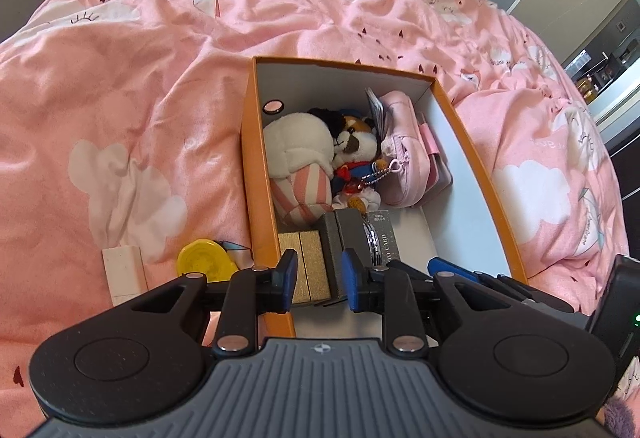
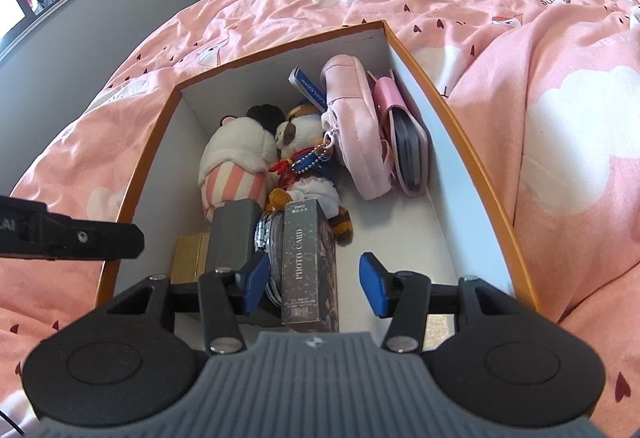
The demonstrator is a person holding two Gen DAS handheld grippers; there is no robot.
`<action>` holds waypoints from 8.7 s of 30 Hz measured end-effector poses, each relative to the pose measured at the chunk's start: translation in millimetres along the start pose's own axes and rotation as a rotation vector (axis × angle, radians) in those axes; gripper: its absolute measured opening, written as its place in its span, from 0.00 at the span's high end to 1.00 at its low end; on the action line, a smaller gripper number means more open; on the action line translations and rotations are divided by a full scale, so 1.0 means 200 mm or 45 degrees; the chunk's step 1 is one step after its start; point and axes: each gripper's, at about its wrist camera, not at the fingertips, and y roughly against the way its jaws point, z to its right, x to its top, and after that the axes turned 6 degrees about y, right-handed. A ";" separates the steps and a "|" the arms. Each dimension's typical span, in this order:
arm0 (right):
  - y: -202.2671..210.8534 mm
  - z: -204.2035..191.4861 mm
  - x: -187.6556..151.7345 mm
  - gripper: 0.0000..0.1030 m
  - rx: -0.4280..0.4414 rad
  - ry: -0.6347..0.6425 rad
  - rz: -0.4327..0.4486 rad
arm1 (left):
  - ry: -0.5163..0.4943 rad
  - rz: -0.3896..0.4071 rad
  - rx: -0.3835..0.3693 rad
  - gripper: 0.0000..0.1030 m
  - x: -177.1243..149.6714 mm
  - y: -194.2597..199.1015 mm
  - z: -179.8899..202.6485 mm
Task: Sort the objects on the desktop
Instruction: 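Open both tools to release the items and withdraw toward the pile, then grasp the pink selfie stick with left tool while right tool grasps the lotion tube, then carry the lotion tube into the box and open the right tool, then lift the pink selfie stick with the left tool and carry it over the box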
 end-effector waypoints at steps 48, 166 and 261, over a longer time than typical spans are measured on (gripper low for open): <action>-0.06 -0.96 -0.04 0.70 0.460 1.123 -0.420 | -0.396 -0.230 0.138 0.69 -0.35 0.10 -0.61; 0.14 0.01 0.20 0.71 -0.003 0.537 0.015 | -0.848 -0.284 0.366 0.64 -0.34 -0.43 -0.45; -0.09 -0.32 0.16 0.57 0.805 2.004 -0.983 | -0.487 -0.552 -0.495 0.64 0.08 -0.47 0.11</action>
